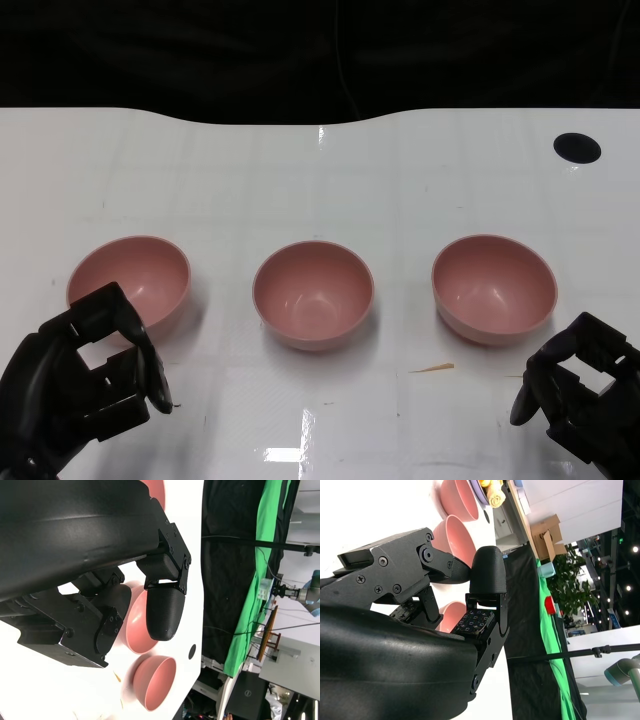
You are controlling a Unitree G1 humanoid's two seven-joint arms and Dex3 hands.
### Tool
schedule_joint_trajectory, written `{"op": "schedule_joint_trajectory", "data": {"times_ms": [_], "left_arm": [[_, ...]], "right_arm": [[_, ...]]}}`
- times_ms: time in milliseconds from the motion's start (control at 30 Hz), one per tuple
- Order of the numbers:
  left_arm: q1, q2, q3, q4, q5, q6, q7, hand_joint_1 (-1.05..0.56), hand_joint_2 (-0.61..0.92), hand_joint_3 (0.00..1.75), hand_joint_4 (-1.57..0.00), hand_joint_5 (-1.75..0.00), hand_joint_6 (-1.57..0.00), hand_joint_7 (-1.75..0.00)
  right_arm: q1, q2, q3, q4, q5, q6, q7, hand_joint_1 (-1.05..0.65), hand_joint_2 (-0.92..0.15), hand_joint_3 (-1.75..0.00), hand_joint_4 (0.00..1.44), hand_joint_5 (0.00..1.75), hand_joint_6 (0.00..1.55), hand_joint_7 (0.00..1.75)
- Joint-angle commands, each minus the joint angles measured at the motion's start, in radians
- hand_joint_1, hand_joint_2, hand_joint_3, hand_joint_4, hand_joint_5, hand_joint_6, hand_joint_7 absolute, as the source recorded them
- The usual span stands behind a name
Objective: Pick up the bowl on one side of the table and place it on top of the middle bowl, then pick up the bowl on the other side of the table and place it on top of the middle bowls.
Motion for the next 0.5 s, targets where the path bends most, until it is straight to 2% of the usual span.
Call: {"op": "schedule_joint_trajectory", "data": {"times_ms": [33,500], "left_arm": [[-0.005,0.013,0.012,0.0,-0.006,0.007,0.004,0.17,0.71,1.49,-0.97,-1.75,-0.76,-1.75],[-0.005,0.014,0.007,0.007,0.008,-0.009,0.0,0.17,0.7,1.51,-0.97,-1.75,-0.75,-1.75]], "right_arm": [[0.001,-0.011,-0.008,-0.006,0.0,-0.004,-0.007,-0.09,-0.71,-0.77,0.9,1.59,0.81,1.26],[-0.001,-0.009,-0.007,-0.005,0.001,-0.002,-0.01,-0.09,-0.7,-0.78,0.89,1.59,0.8,1.29]]}}
